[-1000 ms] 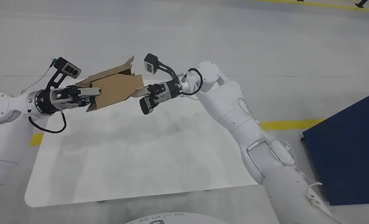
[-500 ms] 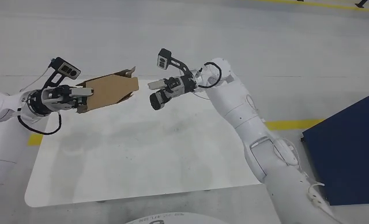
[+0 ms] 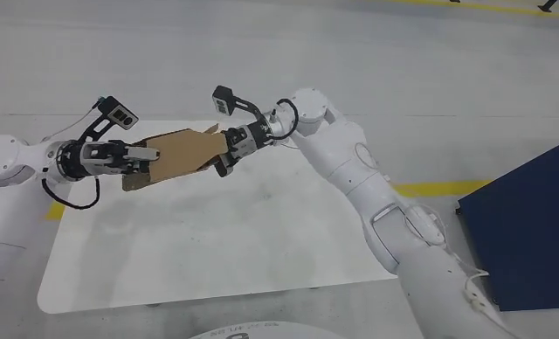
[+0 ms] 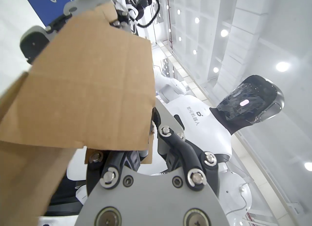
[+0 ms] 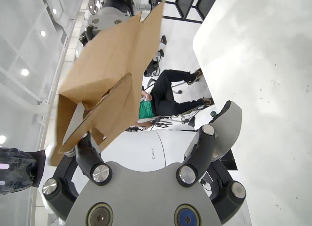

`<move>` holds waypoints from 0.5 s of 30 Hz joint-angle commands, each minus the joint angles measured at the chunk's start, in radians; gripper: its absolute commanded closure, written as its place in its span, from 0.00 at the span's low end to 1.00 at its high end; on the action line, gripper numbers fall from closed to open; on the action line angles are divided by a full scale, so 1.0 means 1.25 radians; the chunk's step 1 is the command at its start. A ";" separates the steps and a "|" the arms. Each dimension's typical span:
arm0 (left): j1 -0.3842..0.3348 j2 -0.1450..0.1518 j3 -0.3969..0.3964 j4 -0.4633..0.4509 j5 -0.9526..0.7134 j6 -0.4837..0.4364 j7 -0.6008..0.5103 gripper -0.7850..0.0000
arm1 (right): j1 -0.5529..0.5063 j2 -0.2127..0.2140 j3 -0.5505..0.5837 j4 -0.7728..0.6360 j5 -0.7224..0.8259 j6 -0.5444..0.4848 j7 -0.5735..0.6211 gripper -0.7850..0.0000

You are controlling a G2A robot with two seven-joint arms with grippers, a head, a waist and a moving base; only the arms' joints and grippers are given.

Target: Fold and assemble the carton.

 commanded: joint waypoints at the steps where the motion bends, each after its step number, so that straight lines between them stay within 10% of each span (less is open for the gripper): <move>1: -0.006 -0.001 -0.005 0.019 -0.010 -0.002 0.000 1.00 | 0.002 -0.004 -0.011 0.000 -0.007 -0.004 0.005 0.00; 15: -0.012 -0.009 -0.004 0.016 0.048 -0.020 0.079 1.00 | -0.001 -0.010 -0.018 -0.002 -0.015 0.006 0.005 0.00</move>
